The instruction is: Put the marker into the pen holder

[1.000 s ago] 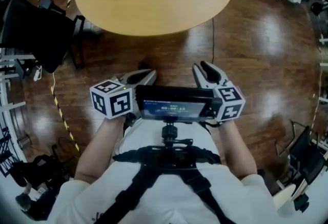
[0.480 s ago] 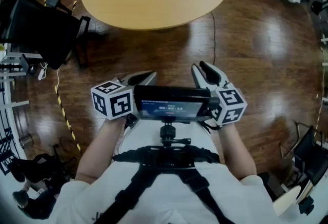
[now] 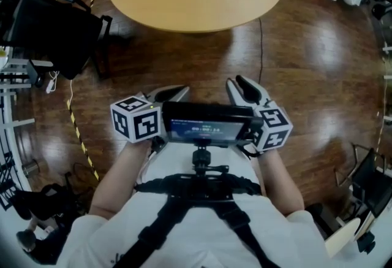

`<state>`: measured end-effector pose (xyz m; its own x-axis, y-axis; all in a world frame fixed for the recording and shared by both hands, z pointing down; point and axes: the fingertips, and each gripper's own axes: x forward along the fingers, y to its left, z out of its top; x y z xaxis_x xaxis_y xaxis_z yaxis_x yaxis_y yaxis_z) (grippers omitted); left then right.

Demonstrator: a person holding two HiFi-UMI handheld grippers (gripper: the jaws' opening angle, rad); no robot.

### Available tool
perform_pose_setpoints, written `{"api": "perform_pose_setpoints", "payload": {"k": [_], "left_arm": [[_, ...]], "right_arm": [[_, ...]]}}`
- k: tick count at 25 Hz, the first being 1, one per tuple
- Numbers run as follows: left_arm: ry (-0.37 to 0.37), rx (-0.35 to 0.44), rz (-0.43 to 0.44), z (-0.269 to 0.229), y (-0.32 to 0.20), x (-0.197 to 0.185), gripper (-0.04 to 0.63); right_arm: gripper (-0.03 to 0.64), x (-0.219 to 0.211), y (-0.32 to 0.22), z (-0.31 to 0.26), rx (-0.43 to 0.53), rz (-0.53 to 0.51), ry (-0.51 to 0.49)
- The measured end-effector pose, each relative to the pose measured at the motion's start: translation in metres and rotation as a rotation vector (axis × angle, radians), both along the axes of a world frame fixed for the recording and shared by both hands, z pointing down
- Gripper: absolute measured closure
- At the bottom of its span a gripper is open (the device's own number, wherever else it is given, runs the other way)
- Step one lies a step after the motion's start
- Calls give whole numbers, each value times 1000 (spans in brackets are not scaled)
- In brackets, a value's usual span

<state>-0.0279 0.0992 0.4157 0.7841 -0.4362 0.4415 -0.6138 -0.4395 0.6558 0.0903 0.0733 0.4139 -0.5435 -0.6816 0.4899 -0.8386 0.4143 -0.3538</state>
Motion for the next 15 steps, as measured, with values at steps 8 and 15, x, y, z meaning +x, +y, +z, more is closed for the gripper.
{"api": "perform_pose_setpoints", "payload": {"k": [8, 15], "left_arm": [[20, -23, 75, 9, -3, 8, 598], [16, -14, 110, 8, -6, 13, 599]], "right_arm": [[508, 5, 4, -2, -26, 91, -9], [520, 8, 6, -1, -31, 118, 5]]}}
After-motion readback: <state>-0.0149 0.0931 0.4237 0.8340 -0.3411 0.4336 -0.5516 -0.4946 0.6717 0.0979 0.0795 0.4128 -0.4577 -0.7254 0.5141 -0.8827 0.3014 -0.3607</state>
